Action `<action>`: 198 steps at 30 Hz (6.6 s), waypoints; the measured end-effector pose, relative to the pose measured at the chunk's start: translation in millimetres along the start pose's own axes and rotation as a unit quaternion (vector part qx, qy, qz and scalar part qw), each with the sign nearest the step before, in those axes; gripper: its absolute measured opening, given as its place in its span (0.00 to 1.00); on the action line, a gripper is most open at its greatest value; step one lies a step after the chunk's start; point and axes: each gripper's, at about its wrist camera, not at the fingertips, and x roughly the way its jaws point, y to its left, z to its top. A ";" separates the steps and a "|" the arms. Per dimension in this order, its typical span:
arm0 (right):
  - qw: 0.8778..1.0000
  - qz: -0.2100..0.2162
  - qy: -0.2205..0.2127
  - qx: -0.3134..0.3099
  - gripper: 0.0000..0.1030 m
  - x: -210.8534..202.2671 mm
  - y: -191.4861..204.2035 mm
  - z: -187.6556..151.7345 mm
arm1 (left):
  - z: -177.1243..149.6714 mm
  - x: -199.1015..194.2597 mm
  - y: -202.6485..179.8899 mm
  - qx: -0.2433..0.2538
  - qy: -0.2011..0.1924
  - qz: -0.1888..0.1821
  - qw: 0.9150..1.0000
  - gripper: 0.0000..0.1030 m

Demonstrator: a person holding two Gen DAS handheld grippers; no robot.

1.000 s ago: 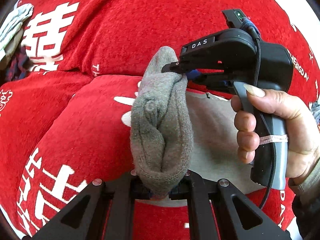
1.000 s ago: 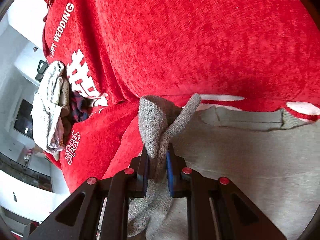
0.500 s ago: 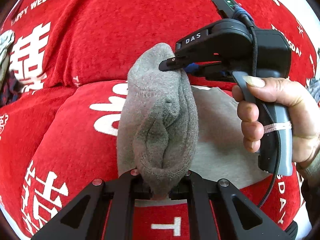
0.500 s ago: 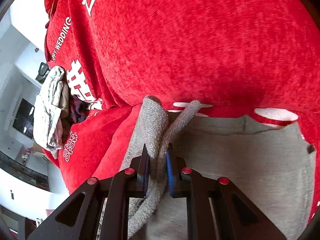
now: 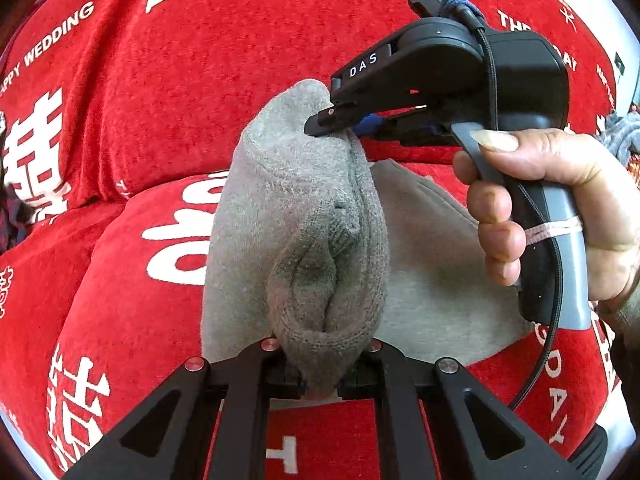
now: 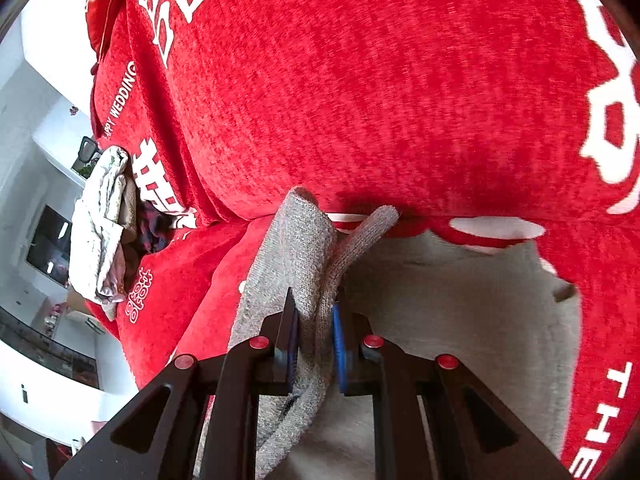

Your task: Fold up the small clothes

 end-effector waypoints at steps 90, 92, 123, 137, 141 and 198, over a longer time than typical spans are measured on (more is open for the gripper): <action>0.997 -0.017 -0.073 -0.035 0.46 -123.0 -38.0 -126.2 | 17.9 37.8 6.6 -0.073 0.028 -0.017 0.997 0.98; 0.995 -0.012 -0.078 -0.057 0.54 -130.0 -23.7 -144.1 | 12.8 39.7 6.6 -0.064 0.031 -0.009 0.997 0.98; 0.994 -0.104 0.043 0.012 0.60 -23.9 -89.6 -35.2 | 72.8 129.6 -0.3 0.005 0.109 -0.010 0.994 0.99; 0.987 -0.115 -0.049 0.104 0.72 -97.2 -121.9 -63.8 | 70.2 104.4 50.4 -0.061 0.114 -0.115 0.985 0.99; 0.987 -0.075 -0.046 0.133 0.76 -101.0 -125.1 -87.4 | 59.2 128.4 47.6 -0.094 0.164 -0.169 0.967 0.99; 0.993 -0.111 -0.025 -0.034 0.42 -75.7 69.6 -238.8 | -87.2 -28.5 36.6 0.000 0.061 -0.102 0.993 0.50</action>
